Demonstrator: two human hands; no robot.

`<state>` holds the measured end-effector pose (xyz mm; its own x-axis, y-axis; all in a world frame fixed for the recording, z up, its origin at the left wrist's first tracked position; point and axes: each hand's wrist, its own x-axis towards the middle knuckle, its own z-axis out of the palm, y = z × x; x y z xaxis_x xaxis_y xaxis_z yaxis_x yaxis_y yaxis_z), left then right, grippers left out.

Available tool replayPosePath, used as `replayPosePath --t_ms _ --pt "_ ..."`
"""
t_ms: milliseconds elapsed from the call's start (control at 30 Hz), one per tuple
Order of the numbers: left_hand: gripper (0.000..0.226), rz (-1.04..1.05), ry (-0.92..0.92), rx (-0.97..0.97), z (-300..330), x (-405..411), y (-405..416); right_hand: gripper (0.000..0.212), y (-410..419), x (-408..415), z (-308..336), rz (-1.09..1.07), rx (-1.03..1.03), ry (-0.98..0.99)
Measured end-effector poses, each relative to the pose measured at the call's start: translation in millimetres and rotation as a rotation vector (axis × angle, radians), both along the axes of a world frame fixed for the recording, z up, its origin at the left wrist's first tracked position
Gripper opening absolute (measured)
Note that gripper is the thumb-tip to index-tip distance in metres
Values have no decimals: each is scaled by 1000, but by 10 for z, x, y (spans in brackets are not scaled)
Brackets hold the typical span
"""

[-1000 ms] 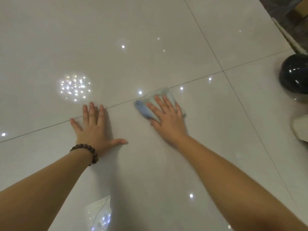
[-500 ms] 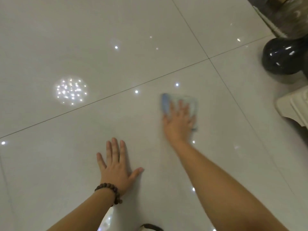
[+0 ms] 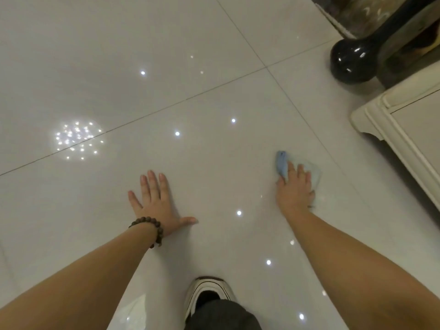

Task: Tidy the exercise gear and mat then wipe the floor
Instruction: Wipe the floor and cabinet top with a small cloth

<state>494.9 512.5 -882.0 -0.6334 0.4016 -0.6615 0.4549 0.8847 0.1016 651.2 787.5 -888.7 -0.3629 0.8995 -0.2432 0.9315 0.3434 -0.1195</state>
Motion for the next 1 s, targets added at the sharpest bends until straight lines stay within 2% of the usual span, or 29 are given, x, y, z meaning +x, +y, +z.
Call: replayPosePath --t_ms 133,233,300,500,600,733,867,933,1000 --pt "135 -2 18 12 117 68 26 47 -577 -195 42 211 -25 265" --pt "124 -73 61 66 254 161 -44 45 -483 -57 408 74 -68 593" --pt "119 -117 82 100 365 244 -133 44 -360 180 720 34 -25 657" --pt "115 -153 66 107 701 727 -390 35 -188 1203 1835 98 26 530" --pt "116 -104 25 108 764 1018 -419 37 -141 1584 2085 87 20 446" --pt "120 -86 22 124 618 1258 -148 38 42 1836 1826 -13 50 453" --pt "139 -3 -63 42 318 1410 101 41 339 1983 1327 61 90 480" --pt "149 28 -98 -3 178 1479 134 55 516 2048 971 78 -28 404" --pt "152 32 -106 -24 81 1510 155 79 663 2062 566 118 -186 173"
